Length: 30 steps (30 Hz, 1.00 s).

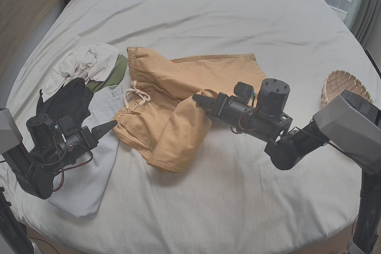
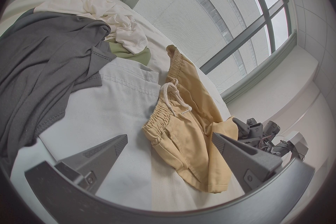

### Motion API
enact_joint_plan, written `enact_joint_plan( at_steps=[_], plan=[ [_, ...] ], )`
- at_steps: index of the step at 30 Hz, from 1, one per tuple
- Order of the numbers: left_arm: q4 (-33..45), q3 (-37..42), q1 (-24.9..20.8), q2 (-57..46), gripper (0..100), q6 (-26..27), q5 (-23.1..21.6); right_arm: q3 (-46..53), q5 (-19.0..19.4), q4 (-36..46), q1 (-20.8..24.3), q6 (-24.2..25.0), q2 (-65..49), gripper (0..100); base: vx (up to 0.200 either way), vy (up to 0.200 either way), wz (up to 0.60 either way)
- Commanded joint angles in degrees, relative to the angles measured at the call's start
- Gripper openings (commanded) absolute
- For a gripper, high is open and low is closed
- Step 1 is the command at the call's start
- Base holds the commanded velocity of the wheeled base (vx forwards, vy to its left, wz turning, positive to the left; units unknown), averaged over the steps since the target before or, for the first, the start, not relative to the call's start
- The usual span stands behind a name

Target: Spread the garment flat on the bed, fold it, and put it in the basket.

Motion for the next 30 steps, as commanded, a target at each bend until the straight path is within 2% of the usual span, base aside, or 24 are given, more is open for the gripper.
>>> enact_joint_plan(
  at_steps=[1, 4, 9, 15, 22, 30],
  plan=[
    [-0.04, -0.10, -0.18, 0.83, 100, 0.05, 0.01, -2.14, -0.63, -0.16, -0.01, 0.16, 2.27, 100, 0.000, 0.000, 0.00],
    [-0.04, -0.10, -0.09, 1.27, 100, 0.05, 0.01, -1.27, -1.86, -0.60, -0.19, 0.34, 0.51, 100, 0.000, 0.000, 0.00],
    [-0.13, 0.42, 0.35, 1.27, 100, 0.41, 0.01, 7.61, -2.47, -0.16, -0.89, -0.10, -8.28, 100, 0.000, 0.000, 0.00],
    [-1.19, 1.13, 1.49, 0.83, 100, 0.32, 0.01, 22.46, -2.47, -0.68, -3.88, -4.76, -17.24, 100, 0.000, 0.000, 0.00],
    [-4.79, 2.80, 1.58, 1.36, 100, 0.05, 0.10, 28.79, -2.74, -1.03, -3.62, -6.87, -16.89, 100, 0.000, 0.000, 0.00],
    [-7.86, 4.90, 1.05, 1.89, 100, 0.05, 0.10, 25.72, -4.58, -6.75, -2.47, -7.84, -4.50, 100, 0.000, 0.000, 0.00]
  ],
)
